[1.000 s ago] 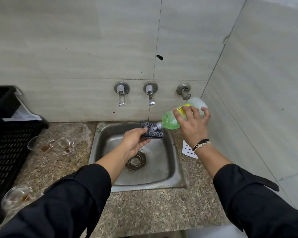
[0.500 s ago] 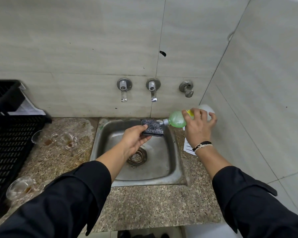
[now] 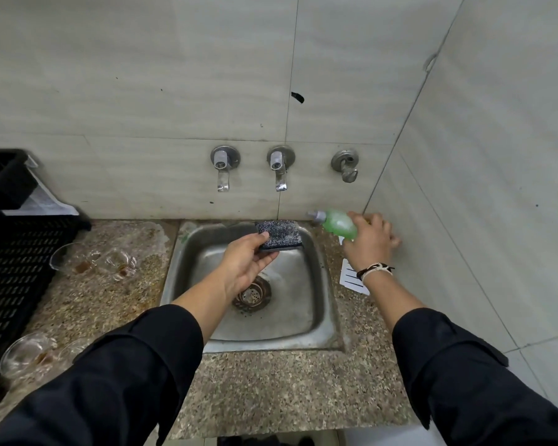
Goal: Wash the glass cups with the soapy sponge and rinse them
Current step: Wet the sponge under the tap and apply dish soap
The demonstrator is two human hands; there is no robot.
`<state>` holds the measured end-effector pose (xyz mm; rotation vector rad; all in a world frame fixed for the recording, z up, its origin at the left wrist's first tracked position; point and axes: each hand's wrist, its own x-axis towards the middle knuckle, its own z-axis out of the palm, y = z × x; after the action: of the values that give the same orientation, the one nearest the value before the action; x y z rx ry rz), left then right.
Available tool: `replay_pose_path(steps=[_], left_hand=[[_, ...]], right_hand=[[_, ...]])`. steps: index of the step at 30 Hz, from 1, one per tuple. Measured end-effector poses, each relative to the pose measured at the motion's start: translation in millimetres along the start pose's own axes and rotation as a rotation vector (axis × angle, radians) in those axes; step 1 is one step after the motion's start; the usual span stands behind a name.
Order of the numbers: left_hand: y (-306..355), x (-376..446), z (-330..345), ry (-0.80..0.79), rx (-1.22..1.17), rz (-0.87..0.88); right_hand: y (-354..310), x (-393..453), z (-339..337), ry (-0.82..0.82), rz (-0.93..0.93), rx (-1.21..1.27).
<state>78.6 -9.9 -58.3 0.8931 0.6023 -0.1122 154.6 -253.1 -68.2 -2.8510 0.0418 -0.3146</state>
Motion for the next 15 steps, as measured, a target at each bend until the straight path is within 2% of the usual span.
replay_pose_path(steps=[2, 6, 9, 15], left_hand=[[0.0, -0.1, -0.5, 0.015, -0.005, 0.002], [0.7, 1.4, -4.0, 0.046, 0.005, 0.006], [0.0, 7.8, -9.1, 0.076, 0.013, 0.004], [-3.7, 10.5, -27.8, 0.098, 0.054, 0.035]], right_hand=[[10.9, 12.5, 19.3, -0.128, 0.1, 0.169], [26.1, 38.1, 44.7, -0.132, 0.306, 0.513], [30.6, 62.6, 60.8, -0.102, 0.43, 0.594], [35.1, 90.7, 87.4, -0.005, 0.508, 0.572]])
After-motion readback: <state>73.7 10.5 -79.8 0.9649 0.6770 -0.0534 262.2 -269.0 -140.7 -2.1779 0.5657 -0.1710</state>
